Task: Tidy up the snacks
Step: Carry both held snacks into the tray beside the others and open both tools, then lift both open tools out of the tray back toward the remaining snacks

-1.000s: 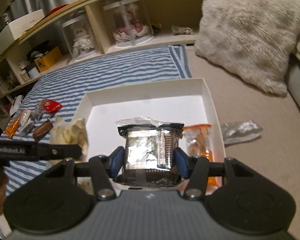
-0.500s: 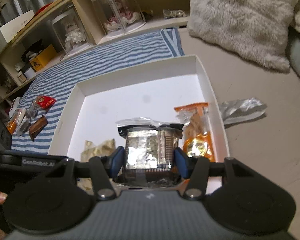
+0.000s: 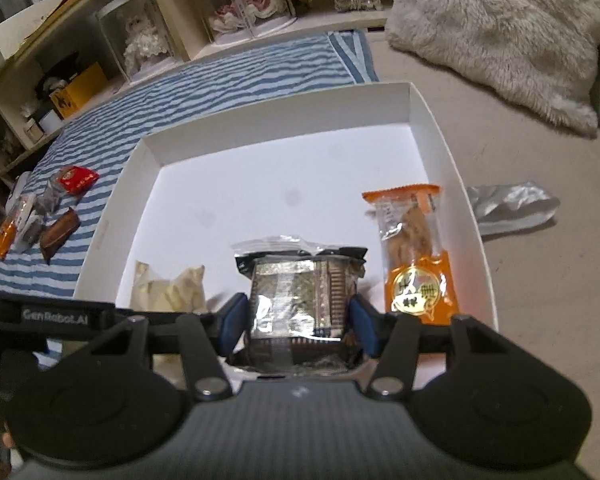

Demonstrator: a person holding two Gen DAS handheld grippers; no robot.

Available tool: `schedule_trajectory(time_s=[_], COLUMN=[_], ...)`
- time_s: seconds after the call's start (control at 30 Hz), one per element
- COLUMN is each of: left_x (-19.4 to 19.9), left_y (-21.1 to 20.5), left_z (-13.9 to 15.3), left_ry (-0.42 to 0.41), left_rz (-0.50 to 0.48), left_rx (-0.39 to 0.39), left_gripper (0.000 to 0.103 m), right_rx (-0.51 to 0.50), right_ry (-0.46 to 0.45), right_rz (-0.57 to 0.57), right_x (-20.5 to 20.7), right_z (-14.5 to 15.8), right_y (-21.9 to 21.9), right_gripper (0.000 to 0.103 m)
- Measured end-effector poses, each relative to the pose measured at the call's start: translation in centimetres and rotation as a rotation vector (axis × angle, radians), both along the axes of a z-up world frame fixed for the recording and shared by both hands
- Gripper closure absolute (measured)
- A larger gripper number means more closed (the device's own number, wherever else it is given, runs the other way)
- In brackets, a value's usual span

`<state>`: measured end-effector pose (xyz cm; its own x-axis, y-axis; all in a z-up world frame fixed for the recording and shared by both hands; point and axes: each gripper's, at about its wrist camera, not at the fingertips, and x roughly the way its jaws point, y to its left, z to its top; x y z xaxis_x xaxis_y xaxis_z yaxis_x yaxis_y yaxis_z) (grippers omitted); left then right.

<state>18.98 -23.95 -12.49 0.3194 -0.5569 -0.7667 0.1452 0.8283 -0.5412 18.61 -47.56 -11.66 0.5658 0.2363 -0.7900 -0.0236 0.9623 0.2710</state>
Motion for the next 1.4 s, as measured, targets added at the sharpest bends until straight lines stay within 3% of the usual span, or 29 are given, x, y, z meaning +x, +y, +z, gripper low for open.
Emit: schedule_trajectory(time_s=[0.07, 0.37, 0.73, 0.93, 1.4], left_x=[-0.1, -0.8, -2.7, -4.1, -6.4], left_y=[-0.1, -0.3, 0.5, 1.1, 5.0], left_z=[0.4, 1.7, 4.1, 5.4, 7.6], left_ry=[-0.009, -0.036, -0.094, -0.134, -0.211], left_rz=[-0.007, -0.031, -0.057, -0.077, -0.095], left_rx=[0.011, 0.067, 0.132, 0.150, 0.184], left_gripper=[0.041, 0.038, 0.003, 0.000, 0.000], right_rx=[0.016, -0.045, -0.062, -0.079, -0.137], right_ry=[-0.003, 0.007, -0.008, -0.023, -0.059], right_rz=[-0.014, 0.007, 0.022, 0.032, 0.020], right_x=[-0.2, -1.6, -3.7, -4.9, -7.6], right_z=[0.4, 1.5, 2.4, 3.3, 5.8], right_y=[-0.4, -1.0, -1.1, -1.0, 0.3], right_gripper=[0.027, 0.026, 0.012, 0.001, 0.001])
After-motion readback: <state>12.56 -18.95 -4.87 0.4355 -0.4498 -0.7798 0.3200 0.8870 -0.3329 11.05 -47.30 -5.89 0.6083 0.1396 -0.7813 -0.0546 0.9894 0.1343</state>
